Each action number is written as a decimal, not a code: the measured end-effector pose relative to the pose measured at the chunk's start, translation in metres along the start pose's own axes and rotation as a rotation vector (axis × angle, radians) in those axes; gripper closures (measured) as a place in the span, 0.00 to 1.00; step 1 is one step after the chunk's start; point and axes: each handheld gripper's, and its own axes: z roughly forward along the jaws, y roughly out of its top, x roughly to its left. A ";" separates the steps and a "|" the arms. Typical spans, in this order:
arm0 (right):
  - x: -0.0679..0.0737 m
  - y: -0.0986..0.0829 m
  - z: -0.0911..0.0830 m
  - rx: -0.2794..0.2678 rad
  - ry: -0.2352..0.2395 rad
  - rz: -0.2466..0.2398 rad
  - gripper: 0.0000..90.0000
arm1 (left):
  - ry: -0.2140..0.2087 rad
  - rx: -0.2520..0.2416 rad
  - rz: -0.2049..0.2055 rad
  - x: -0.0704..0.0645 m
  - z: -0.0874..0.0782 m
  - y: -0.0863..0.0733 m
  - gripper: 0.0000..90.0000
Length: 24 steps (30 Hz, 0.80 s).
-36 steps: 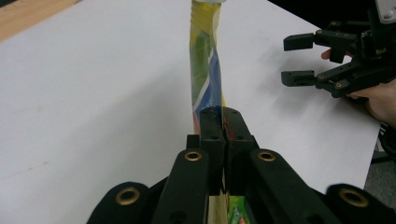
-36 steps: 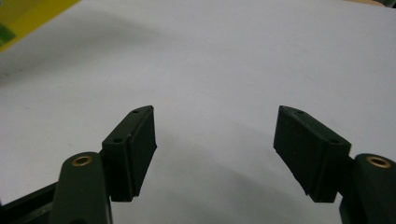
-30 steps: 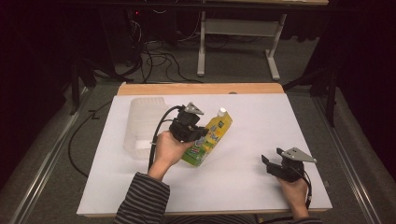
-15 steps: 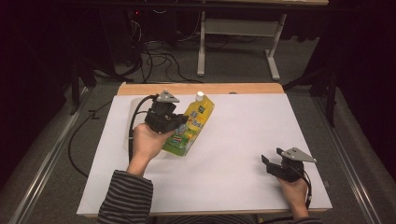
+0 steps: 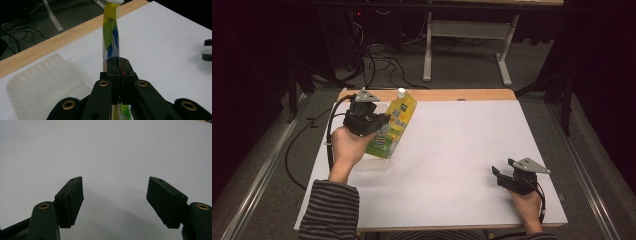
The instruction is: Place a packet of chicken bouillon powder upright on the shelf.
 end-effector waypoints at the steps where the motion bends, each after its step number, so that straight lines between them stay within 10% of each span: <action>1: 0.000 0.000 0.000 0.001 -0.001 0.000 0.34 | 0.011 -0.001 -0.002 0.002 0.000 0.000 0.99; 11: 0.000 0.000 0.001 0.008 -0.002 0.001 0.34 | 0.099 0.019 0.006 0.022 0.010 -0.010 0.99; 24: 0.001 0.000 0.000 0.008 -0.006 0.006 0.34 | 0.098 -0.002 0.027 0.025 0.038 -0.012 0.99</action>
